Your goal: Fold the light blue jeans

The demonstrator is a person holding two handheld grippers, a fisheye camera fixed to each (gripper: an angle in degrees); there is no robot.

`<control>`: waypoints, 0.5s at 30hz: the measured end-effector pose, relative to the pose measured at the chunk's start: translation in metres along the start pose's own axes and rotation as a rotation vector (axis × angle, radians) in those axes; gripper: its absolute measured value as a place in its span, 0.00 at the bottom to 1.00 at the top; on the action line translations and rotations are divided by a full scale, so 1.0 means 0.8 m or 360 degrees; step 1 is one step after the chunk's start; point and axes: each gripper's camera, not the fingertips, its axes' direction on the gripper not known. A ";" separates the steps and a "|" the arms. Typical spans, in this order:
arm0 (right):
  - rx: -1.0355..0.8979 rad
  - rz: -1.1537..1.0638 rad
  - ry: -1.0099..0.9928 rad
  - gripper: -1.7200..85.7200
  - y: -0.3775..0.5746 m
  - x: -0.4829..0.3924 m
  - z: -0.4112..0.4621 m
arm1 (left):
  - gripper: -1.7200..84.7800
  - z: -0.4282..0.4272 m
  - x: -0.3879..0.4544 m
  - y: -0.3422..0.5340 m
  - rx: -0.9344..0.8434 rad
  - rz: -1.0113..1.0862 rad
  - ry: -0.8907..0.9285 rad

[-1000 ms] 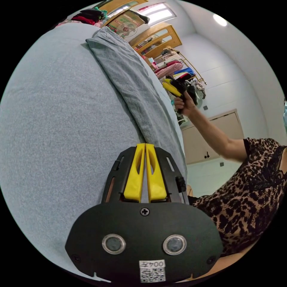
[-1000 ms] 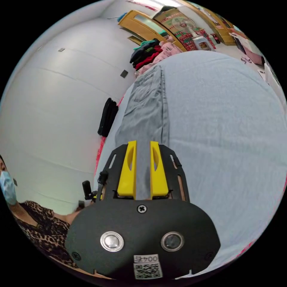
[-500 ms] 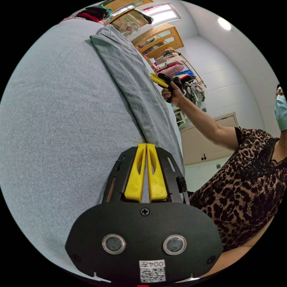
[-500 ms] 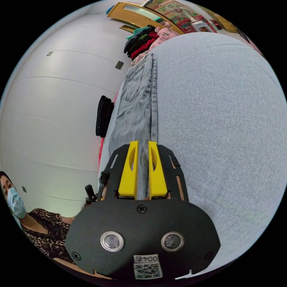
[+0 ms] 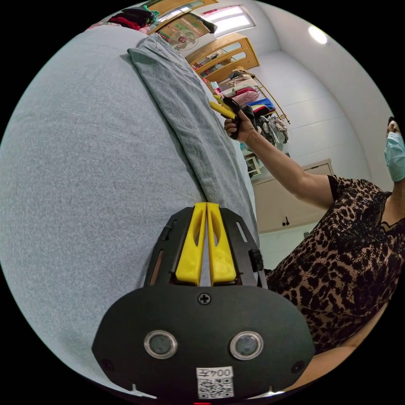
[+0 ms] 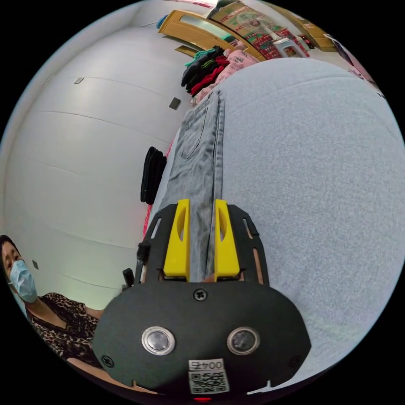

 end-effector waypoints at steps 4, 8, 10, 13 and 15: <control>-0.0123 -0.0031 -0.0014 0.13 -0.004 -0.005 0.013 | 0.03 0.001 -0.002 0.005 0.0000 0.0001 0.0000; -0.0074 -0.0027 0.0018 0.14 -0.010 -0.011 0.019 | 0.03 0.003 -0.002 0.009 0.0001 -0.0001 0.0002; -0.0053 -0.0016 0.0012 0.14 -0.015 -0.011 0.022 | 0.03 0.004 -0.002 0.012 0.0001 -0.0001 0.0003; -0.0109 -0.0012 -0.0002 0.13 -0.021 -0.013 0.034 | 0.03 0.006 -0.001 0.015 0.0001 -0.0002 0.0003; -0.0133 -0.0013 -0.0059 0.11 -0.019 -0.014 0.043 | 0.03 0.008 0.000 0.016 0.0002 -0.0001 0.0001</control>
